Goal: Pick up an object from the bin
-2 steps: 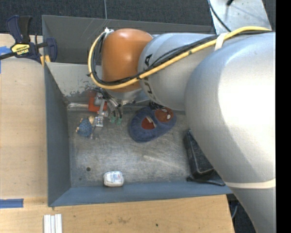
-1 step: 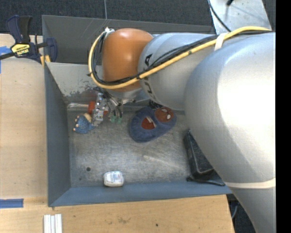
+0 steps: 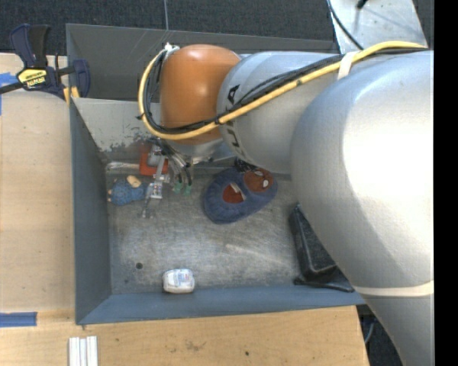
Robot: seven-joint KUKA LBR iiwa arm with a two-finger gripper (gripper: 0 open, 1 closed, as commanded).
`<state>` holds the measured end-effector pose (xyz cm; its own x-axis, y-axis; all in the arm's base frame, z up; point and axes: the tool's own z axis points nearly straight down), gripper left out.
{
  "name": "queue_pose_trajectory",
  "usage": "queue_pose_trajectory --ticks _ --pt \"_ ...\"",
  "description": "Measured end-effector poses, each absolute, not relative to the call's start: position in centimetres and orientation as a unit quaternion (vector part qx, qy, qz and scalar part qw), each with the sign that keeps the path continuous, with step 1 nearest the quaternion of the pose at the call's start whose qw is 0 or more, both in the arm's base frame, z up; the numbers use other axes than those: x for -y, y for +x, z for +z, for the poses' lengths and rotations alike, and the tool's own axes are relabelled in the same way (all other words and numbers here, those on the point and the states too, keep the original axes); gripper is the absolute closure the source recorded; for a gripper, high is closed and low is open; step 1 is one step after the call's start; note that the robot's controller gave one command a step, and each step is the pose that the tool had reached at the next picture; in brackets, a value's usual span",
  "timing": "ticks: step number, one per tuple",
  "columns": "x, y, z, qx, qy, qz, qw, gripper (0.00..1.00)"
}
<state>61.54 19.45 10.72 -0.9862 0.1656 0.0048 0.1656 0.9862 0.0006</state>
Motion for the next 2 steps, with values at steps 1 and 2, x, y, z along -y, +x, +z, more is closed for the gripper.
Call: queue_pose_trajectory --ticks 1,2 --pt "-19.35 61.59 10.45 0.997 -0.083 0.0 0.0 1.0" --pt "-19.44 61.49 10.69 0.997 -0.083 0.0 0.004 0.0"
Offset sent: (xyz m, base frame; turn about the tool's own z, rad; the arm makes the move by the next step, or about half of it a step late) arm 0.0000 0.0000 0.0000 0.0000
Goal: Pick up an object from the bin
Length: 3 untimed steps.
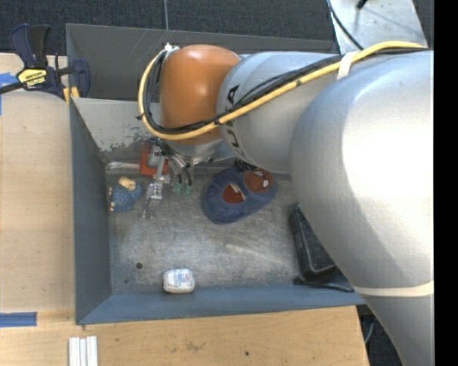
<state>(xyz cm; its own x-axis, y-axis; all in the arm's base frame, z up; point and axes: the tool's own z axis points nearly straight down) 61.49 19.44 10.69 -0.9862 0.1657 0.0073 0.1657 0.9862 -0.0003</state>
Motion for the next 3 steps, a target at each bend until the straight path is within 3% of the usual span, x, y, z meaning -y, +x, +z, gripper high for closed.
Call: queue_pose_trajectory --ticks 1,2,3 --pt "-19.36 61.59 10.45 0.997 -0.083 0.0 0.0 1.0" --pt "-19.46 61.48 10.68 0.997 -0.083 0.0 0.004 0.0" --pt "-19.37 61.59 10.45 0.997 -0.083 0.0 0.0 1.0"
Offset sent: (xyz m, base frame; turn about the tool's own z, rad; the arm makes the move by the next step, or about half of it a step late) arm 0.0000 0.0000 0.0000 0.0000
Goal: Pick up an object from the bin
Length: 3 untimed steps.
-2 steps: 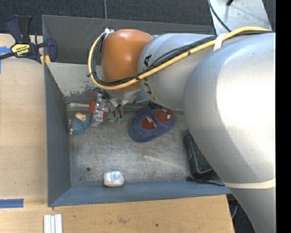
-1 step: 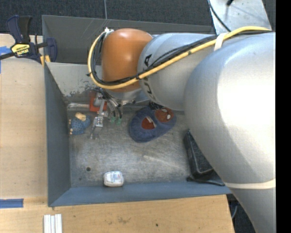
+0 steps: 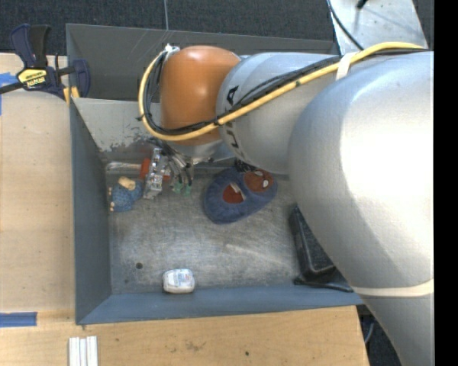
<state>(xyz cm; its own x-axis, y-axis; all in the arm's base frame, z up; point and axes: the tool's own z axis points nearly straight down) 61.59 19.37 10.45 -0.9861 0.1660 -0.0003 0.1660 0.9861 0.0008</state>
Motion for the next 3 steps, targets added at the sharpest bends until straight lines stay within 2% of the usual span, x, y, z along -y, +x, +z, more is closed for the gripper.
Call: queue_pose_trajectory --ticks 1,2,3 --pt "-19.4 61.5 10.7 -0.997 0.083 0.0 -0.004 0.0" --pt "-19.2 61.2 9.9 -0.999 0.041 0.0 0.001 0.0" --pt "-19.2 61.0 9.3 -0.999 0.042 0.0 0.0 1.0"
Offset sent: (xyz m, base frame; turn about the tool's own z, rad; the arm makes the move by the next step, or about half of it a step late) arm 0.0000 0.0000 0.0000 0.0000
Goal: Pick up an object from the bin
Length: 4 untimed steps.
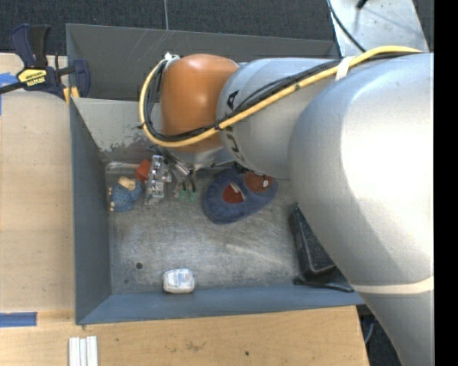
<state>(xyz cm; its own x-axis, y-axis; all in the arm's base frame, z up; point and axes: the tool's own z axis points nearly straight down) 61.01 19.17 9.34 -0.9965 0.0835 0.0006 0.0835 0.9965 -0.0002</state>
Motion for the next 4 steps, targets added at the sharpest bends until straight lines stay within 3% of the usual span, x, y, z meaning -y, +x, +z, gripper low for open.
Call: queue_pose_trajectory --ticks 1,2,3,4 --pt "-11.6 58.5 23.1 0.999 -0.045 0.0 -0.006 1.0" --pt "-10.9 56.6 14.8 0.981 0.193 0.0 0.001 1.0" --pt "-10.9 56.7 15.0 0.981 0.192 0.0 0.0 0.0" --pt "-5.0 60.3 9.2 0.984 0.179 0.001 -0.001 0.0"
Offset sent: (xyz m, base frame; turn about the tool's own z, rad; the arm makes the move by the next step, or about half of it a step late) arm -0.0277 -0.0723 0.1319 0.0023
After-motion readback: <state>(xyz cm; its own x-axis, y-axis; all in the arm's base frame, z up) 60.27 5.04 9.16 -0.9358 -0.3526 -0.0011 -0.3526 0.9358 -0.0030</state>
